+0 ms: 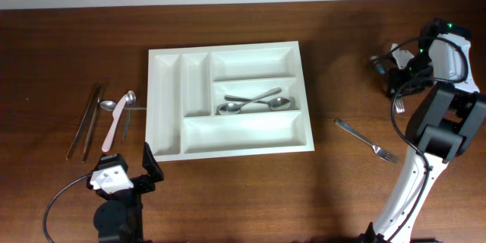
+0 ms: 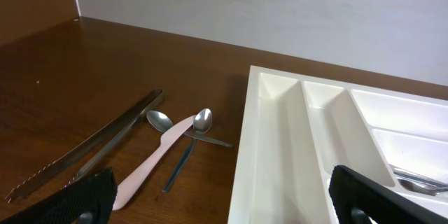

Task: Pack container
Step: 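Lower the right gripper and grasp the upper silver fork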

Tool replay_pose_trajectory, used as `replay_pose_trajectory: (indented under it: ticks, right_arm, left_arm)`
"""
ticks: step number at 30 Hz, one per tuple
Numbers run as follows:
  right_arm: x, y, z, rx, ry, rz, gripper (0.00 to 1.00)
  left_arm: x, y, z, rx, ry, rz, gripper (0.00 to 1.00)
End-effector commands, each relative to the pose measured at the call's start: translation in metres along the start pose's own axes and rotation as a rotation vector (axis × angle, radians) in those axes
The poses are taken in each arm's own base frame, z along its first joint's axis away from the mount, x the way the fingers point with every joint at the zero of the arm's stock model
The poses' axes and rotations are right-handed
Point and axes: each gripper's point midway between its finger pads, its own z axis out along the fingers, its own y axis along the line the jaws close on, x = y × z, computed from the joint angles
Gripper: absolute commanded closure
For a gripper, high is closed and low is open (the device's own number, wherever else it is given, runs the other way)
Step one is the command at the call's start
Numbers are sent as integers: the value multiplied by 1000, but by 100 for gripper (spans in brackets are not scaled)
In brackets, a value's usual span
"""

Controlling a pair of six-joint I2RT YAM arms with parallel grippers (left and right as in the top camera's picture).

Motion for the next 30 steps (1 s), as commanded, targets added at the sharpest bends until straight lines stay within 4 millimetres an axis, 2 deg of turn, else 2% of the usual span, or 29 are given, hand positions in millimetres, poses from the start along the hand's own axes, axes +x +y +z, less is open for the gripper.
replay_pose_trajectory:
  ticks: [1,9,13,30]
  right_arm:
    - [6,10,17,-69,22,15,82]
    - [2,14,16,-93,5,15,89]
    - [2,15,16,-99,1,15,96]
    - [-12,25,10,-162,-63,32,96]
  left_arm:
    - [1,0,0,5,-3,18,1]
    - [1,0,0,5,-3,18,1]
    - [1,0,0,5,-3,18,1]
    - [1,0,0,5,-3,19,1]
